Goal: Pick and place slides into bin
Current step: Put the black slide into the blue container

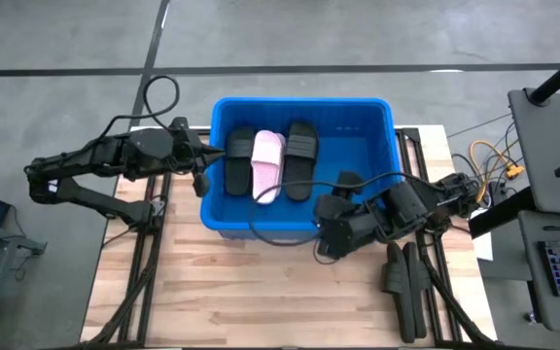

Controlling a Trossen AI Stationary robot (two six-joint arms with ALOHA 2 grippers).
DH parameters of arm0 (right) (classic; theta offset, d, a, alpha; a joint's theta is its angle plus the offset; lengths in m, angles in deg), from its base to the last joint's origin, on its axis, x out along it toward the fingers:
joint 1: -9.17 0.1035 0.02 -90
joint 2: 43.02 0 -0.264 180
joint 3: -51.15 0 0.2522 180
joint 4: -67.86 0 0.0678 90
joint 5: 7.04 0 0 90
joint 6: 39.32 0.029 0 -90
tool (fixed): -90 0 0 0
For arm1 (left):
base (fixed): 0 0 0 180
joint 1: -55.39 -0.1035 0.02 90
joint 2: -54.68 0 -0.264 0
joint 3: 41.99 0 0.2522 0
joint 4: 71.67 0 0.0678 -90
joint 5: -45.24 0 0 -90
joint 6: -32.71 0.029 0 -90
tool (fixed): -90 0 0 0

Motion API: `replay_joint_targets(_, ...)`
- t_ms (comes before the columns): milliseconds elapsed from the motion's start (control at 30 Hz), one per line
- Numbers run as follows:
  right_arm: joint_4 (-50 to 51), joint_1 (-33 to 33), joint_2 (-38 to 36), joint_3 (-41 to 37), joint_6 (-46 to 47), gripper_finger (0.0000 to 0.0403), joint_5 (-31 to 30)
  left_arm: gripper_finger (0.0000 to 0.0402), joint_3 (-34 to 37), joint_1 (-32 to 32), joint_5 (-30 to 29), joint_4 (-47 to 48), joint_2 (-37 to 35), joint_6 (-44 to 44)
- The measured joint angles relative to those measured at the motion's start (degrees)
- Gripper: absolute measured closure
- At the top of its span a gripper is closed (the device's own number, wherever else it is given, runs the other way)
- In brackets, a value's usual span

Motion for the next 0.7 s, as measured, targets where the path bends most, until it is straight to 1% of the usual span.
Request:
replay_joint_targets(167, -0.02, 0.56, 0.00, -0.55, 0.01, 0.0165, 0.21, 0.0384, 0.00, 0.02, 0.02, -0.02, -0.18, -0.02)
replay_joint_targets(233, -0.02, 0.62, 0.00, -1.22, -0.18, 0.0164, 2.00, 0.0384, 0.00, 0.01, 0.37, -0.04, -0.19, -0.01)
replay_joint_targets(467, -0.02, 0.93, 0.00, -6.50, 0.32, 0.0164, 10.95, 0.0384, 0.00, 0.02, 1.29, -0.01, -0.21, 0.40)
replay_joint_targets(633, -0.01, 2.10, 0.07, -10.00, 5.49, 0.0176, 20.16, 0.0384, 0.00, 0.02, 1.29, -0.01, -0.23, 2.06)
replay_joint_targets(700, 0.00, 2.66, 0.07, -10.96, 7.84, 0.0180, 22.59, 0.0384, 0.00, 0.02, 1.29, -0.01, -0.23, 2.08)
